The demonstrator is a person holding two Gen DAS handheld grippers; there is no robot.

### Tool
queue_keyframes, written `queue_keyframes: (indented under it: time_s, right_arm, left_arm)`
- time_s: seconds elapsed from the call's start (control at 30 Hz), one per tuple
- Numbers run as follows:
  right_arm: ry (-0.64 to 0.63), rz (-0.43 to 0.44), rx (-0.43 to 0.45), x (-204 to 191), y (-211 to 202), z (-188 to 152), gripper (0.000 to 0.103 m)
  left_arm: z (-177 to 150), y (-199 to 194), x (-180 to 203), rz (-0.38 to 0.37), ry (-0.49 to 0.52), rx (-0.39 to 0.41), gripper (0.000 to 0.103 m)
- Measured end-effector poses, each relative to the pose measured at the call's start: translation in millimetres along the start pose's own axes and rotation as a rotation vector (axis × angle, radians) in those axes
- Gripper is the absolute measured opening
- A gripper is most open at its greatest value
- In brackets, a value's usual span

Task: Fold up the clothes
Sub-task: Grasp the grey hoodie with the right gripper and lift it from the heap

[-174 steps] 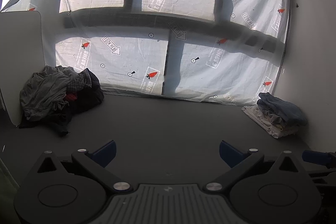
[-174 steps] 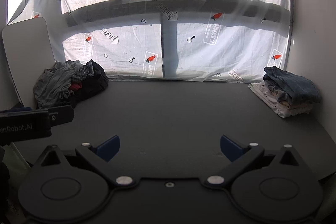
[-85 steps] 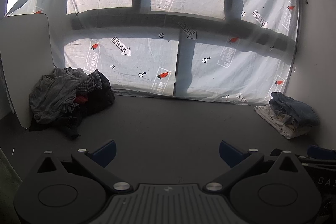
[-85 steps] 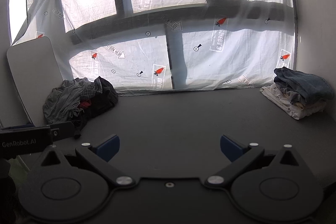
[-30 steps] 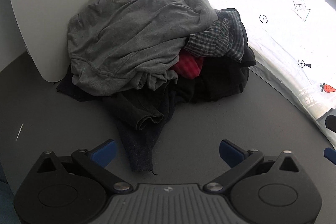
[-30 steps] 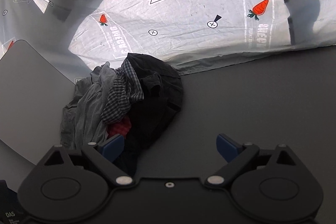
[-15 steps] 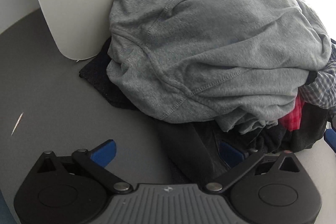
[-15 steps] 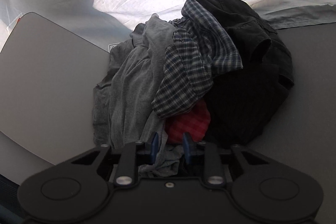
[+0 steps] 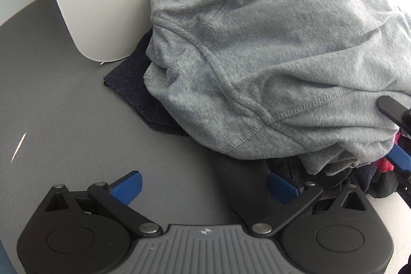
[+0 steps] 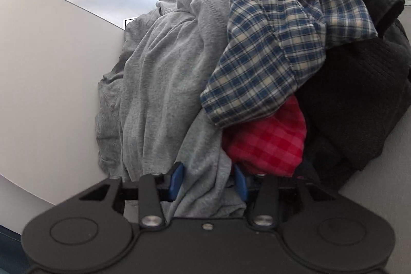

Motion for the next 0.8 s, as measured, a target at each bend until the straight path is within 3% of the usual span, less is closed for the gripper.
queue_keyframes:
  time_s: [0.03, 0.13, 0.17, 0.33, 0.53, 0.8]
  right_arm:
    - [-0.028, 0.001, -0.005, -6.4, 3.0, 1.0, 0.042]
    - [-0.081, 0.019, -0.001, -22.2, 5.3, 3.2, 0.014]
    - [-0.089, 0.034, 0.008, -26.7, 3.5, 4.1, 0.012]
    - [-0.034, 0.217, 0.079, -39.7, -35.2, 6.1, 0.008]
    - [0.034, 0.413, 0.197, -60.1, -109.3, 23.8, 0.007]
    - [0.126, 0.561, 0.409, -62.5, -223.5, 59.2, 0.006]
  left_arm:
    - [-0.6, 0.1, -1.9, 0.000, 0.000, 0.000, 0.103]
    - [-1.4, -1.7, -4.3, 0.004, 0.006, 0.002, 0.103]
    - [-2.6, -2.9, -4.4, 0.003, 0.008, 0.003, 0.103]
    - [-7.3, -14.4, -11.9, -0.004, -0.012, 0.008, 0.103]
    - [-10.7, -33.8, -25.3, 0.006, -0.043, 0.035, 0.103]
    - [-24.6, -84.8, -6.8, -0.028, -0.044, 0.125, 0.103]
Point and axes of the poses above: each gripper's, at about its wrist camera, not at the fingertips, and y roughly the way its jaws point, x to its right, z to its top, the point moved 8 cm from there along y, roughly the way its jaws point, and after that the axes turned 1 degree about x, right-handed, at the moved point
